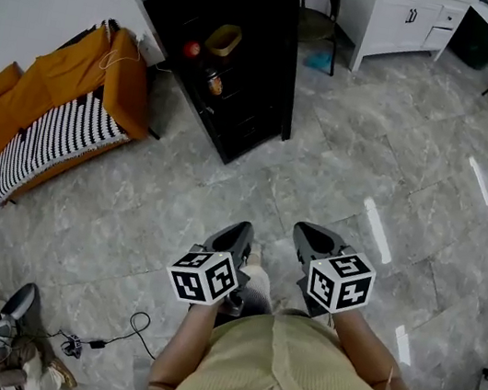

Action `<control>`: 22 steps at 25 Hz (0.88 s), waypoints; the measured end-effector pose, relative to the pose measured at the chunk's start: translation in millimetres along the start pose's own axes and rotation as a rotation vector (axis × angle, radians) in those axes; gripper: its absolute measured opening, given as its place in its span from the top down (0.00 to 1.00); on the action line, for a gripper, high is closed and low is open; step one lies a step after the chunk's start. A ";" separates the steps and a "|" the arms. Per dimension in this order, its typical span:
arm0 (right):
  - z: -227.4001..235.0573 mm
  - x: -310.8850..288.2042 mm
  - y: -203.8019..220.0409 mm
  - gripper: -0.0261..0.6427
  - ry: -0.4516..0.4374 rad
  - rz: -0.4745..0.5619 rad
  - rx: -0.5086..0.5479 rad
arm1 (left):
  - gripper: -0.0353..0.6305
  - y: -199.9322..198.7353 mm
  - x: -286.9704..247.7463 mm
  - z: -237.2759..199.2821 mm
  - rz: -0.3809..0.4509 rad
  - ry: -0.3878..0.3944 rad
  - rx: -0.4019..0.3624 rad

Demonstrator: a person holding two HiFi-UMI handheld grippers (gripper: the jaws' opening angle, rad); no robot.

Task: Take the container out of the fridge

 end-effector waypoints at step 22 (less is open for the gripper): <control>-9.1 -129.1 -79.4 0.92 0.055 -0.001 -0.018 | 0.91 -89.8 -66.1 -87.6 -0.078 0.105 -0.007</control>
Point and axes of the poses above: the fingertips, and each gripper's own axes: x backward along the fingers, z to its right, y out of its underside, the point moved 6 cm from there along x, backward along the fingers, and after that the axes turned 7 degrees about -x, right-handed, at the moved point
